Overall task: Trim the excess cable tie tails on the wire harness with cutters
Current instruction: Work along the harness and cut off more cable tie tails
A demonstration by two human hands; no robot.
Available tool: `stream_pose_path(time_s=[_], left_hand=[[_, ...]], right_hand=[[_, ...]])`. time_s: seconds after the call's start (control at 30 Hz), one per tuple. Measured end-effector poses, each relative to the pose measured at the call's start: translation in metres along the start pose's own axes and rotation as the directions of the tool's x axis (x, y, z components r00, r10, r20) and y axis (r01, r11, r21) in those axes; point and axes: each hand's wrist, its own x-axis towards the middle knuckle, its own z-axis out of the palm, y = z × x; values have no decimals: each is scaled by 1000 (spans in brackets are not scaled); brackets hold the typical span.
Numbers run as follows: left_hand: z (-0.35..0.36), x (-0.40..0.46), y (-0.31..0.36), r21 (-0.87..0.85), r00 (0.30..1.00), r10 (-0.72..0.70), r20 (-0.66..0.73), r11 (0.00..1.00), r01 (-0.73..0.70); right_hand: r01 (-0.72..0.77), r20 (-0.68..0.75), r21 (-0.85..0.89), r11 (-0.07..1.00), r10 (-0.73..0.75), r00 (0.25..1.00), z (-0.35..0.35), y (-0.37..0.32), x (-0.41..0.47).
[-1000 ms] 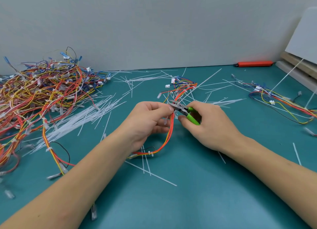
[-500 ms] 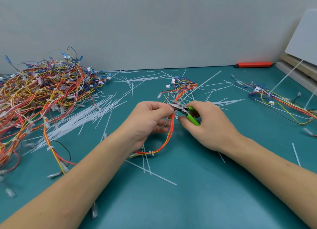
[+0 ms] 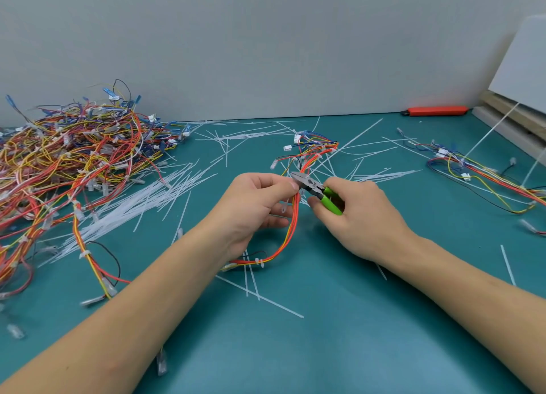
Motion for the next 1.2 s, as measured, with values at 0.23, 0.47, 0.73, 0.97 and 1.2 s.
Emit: stream_pose_path(time_s=[0.23, 0.47, 0.73, 0.97, 1.2], left_hand=[[-1, 1, 0, 27, 1000, -14, 0, 1000, 14], [-2, 2, 0, 17, 1000, -12, 9, 1000, 12], [-1, 1, 0, 2, 1000, -2, 13, 1000, 2], [-1, 2, -1, 18, 1000, -8, 2, 1000, 8], [-4, 2, 0, 11, 1000, -8, 10, 1000, 8]], right_hand=[[59, 25, -8, 998, -59, 998, -4, -4, 2], [25, -2, -21, 999, -25, 1000, -2, -2, 1], [4, -18, -36, 999, -5, 1000, -2, -5, -2], [89, -5, -42, 995, -89, 996, -4, -4, 2], [37, 0, -25, 999, -37, 999, -2, -1, 0]])
